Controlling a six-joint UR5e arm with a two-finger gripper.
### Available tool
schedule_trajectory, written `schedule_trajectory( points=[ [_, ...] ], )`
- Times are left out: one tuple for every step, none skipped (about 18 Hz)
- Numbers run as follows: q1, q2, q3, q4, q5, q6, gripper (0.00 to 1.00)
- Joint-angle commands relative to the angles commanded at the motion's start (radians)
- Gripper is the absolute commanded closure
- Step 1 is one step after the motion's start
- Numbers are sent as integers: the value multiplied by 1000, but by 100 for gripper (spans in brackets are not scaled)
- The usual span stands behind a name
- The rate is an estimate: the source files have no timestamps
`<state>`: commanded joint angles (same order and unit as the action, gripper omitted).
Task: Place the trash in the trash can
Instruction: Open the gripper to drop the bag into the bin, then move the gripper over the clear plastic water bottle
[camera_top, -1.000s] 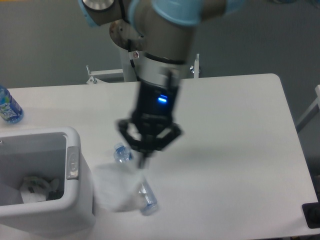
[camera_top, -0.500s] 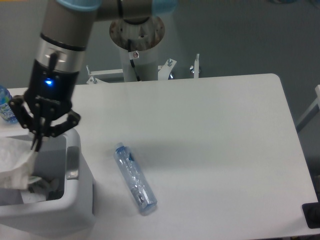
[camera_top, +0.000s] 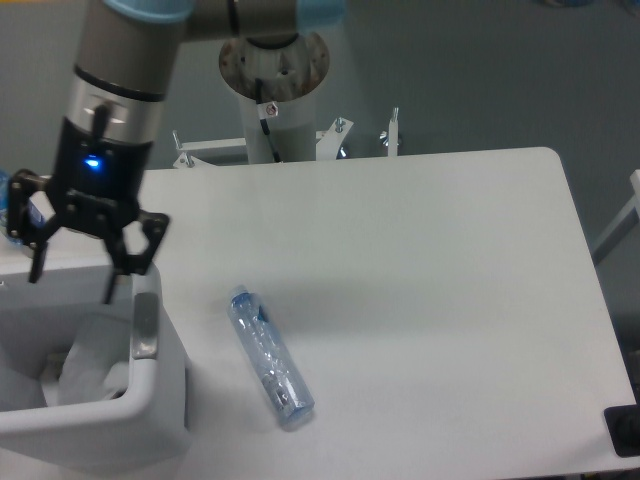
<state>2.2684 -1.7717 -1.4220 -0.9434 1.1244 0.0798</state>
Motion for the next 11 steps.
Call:
schedule_trajectory(
  points=[
    [32, -11, -5, 0, 0, -8, 0],
    [61, -38, -12, 1, -3, -11, 0],
    [88, -66, -20, 6, -5, -11, 0],
    [98, -109, -20, 8, -3, -5, 0],
    [103, -150, -15, 9, 0, -5, 0],
    [118, -185, -17, 12, 6, -2, 0],
    [123, -216, -18, 14, 30, 0, 0],
    [122, -244, -20, 15, 67, 3, 0],
    [122, -268, -15, 14, 105, 0, 0],
    [120, -293, -15, 17, 130, 0, 0],
    [118, -317, -11, 23, 144, -2, 0]
  ],
)
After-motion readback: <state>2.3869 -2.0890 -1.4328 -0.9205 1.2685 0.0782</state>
